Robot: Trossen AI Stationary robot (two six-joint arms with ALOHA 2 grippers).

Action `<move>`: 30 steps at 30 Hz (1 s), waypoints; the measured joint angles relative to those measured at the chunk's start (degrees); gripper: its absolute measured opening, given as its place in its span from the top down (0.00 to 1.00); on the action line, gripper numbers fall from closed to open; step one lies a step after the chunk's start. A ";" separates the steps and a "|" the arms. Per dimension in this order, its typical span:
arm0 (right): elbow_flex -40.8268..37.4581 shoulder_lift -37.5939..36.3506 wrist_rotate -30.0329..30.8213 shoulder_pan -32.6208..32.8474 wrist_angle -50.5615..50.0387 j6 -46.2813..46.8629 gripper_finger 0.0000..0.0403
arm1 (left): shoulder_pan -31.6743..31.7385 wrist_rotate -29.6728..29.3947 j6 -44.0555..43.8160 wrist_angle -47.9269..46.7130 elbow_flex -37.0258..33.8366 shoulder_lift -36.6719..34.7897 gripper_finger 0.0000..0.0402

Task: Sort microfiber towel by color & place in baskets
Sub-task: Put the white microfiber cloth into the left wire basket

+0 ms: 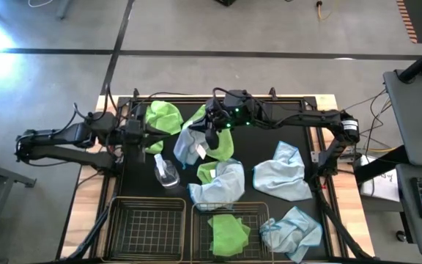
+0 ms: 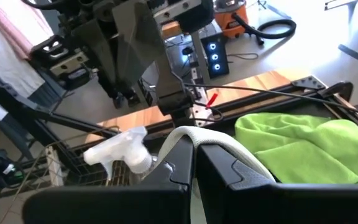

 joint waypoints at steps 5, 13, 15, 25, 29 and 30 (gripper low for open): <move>0.00 -1.16 -0.55 0.00 -0.02 -0.52 0.98 | -0.01 0.05 6.46 3.42 0.00 1.57 1.00; 0.00 -3.86 -0.52 0.00 -0.31 -2.17 0.98 | 0.01 11.69 4.61 -1.44 0.00 3.43 1.00; 0.00 -4.23 -0.52 -0.13 -0.40 -2.50 0.98 | -0.04 14.85 4.64 -1.49 0.00 4.13 1.00; 0.00 -4.07 -0.50 -0.13 -2.87 -3.15 0.98 | 0.01 16.77 4.83 -5.10 0.00 8.43 0.99; 0.00 -4.07 -0.50 -0.13 -2.99 -3.25 0.98 | -0.03 16.41 5.33 -4.56 0.01 10.08 0.99; 0.00 -4.07 -0.50 -0.13 -3.06 -3.28 0.98 | -0.05 13.74 5.77 -4.47 0.30 10.38 0.99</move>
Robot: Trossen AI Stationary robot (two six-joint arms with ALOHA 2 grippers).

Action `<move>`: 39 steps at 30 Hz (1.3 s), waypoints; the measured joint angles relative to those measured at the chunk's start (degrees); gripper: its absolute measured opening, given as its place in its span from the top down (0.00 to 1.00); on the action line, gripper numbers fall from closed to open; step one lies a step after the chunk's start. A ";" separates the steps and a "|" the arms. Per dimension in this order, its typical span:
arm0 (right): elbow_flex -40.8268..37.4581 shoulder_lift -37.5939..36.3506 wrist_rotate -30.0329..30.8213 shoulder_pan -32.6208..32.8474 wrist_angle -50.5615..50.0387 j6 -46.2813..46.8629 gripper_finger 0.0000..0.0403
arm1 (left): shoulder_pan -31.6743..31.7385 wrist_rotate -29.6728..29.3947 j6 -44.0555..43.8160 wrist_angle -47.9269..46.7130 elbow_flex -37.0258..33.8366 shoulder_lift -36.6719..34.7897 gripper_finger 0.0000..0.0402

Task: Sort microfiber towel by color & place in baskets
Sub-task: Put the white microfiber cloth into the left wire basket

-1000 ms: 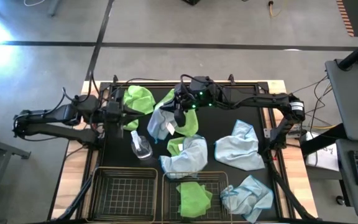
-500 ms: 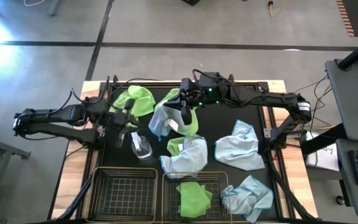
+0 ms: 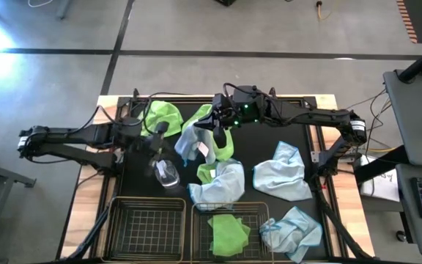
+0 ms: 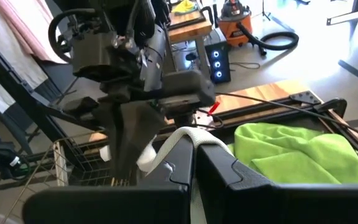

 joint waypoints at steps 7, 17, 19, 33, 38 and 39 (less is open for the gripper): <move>0.00 -0.07 0.04 0.00 -1.70 -0.49 0.98 | 0.07 -38.05 0.58 -0.05 4.49 1.90 0.99; 0.00 -0.11 0.26 0.00 -4.39 -2.27 0.98 | 0.07 -42.95 -0.80 -4.82 7.81 5.28 0.99; 0.00 -0.11 0.28 0.00 -4.35 -2.77 0.98 | 0.04 -42.19 -2.88 -5.76 8.46 6.46 0.99; 0.00 -0.55 0.29 -0.79 -6.04 -5.11 0.98 | 0.07 -42.18 -5.34 -16.99 16.79 13.43 0.77; 0.00 -1.15 3.82 -2.55 -6.32 -6.46 0.98 | 0.07 -42.21 -6.83 -19.04 19.94 15.52 0.65; 0.00 -1.26 4.22 -2.91 -6.28 -6.78 0.98 | 0.07 -42.21 -6.81 -19.02 20.46 15.99 0.63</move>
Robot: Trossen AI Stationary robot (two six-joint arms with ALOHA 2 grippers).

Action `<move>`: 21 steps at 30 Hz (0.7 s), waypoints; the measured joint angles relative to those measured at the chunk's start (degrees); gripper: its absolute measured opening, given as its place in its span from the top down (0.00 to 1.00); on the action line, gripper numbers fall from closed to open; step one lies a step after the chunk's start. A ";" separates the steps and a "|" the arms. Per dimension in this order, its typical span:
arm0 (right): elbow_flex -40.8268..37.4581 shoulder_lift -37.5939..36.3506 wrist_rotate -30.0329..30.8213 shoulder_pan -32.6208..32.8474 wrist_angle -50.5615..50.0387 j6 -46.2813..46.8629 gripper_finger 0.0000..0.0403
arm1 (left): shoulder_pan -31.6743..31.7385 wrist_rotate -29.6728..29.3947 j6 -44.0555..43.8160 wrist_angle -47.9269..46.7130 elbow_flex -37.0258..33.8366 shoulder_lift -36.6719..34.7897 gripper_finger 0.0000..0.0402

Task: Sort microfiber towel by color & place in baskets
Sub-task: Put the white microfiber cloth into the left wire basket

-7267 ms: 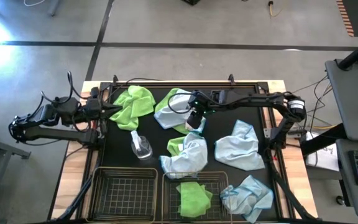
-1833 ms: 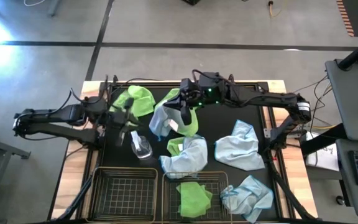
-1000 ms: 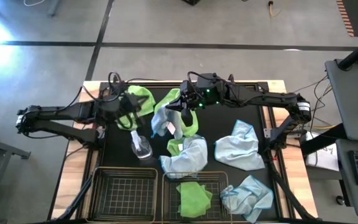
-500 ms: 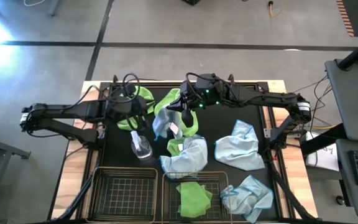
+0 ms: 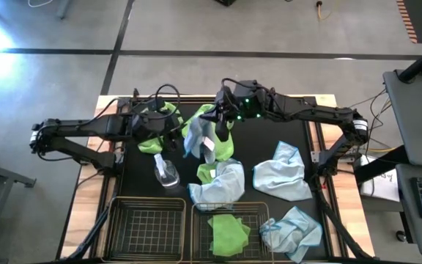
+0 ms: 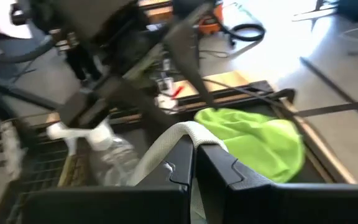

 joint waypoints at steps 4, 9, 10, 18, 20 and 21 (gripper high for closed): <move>0.00 -0.07 1.65 -0.99 0.27 -1.68 0.98 | 0.00 3.93 0.01 -0.26 1.68 1.70 0.58; 0.00 -0.07 5.07 -1.57 0.25 -1.97 0.98 | -0.06 7.35 1.54 -0.44 3.08 3.67 0.55; 0.00 -0.07 5.07 -1.57 0.25 -1.99 0.98 | -0.01 7.31 1.89 -0.43 3.28 3.99 0.55; 0.00 -0.07 0.94 -0.37 0.59 -0.18 0.98 | 0.33 6.91 3.10 -0.18 4.54 6.08 0.55; 0.00 -0.07 -0.62 0.13 1.23 0.09 0.98 | 0.43 6.86 3.31 -0.17 4.91 6.43 0.55; 0.00 -0.07 -1.06 0.44 1.43 0.17 0.98 | 0.48 6.86 3.54 -0.11 5.07 6.59 0.55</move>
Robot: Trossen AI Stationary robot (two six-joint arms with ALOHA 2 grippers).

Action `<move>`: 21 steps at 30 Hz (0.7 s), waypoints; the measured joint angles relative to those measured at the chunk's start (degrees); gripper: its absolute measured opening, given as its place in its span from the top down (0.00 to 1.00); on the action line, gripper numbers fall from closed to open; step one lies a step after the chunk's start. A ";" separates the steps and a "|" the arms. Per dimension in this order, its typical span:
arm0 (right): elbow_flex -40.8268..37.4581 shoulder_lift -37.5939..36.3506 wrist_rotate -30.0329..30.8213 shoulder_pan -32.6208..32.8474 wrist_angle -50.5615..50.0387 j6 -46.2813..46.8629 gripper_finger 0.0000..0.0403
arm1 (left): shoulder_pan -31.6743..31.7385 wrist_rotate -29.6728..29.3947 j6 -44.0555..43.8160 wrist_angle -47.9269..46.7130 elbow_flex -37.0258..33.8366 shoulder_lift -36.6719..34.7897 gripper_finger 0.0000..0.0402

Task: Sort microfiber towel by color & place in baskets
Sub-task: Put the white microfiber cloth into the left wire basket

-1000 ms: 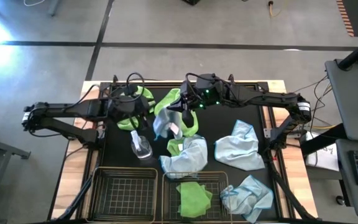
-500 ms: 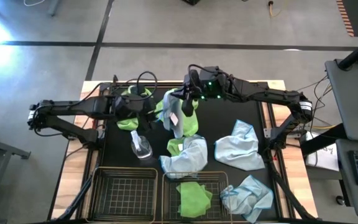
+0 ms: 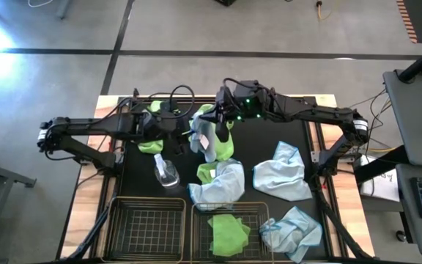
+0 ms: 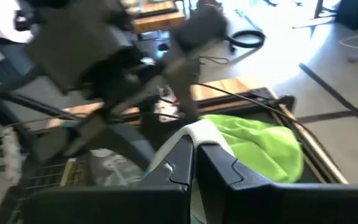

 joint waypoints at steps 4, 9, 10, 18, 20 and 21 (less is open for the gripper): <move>0.00 0.00 -0.14 0.72 0.26 -0.16 0.98 | 0.00 -0.02 0.48 -0.01 0.57 0.64 0.55; 0.00 0.00 0.01 0.72 0.27 0.36 0.98 | 0.00 -0.11 0.44 -2.06 0.57 1.24 0.59; 0.00 0.00 0.03 0.74 0.26 0.38 0.98 | 0.00 -0.21 0.42 -2.93 0.57 1.48 0.61; 0.00 0.00 0.03 0.74 0.37 0.93 0.98 | 0.05 -11.73 0.96 -4.41 0.57 4.09 0.65; 0.00 0.00 0.03 0.74 0.37 0.91 0.98 | 0.03 -12.02 1.19 -4.37 0.57 4.79 0.65; 0.00 0.00 0.03 0.74 0.37 0.93 0.98 | 0.00 -12.02 1.38 -4.39 0.56 5.12 0.65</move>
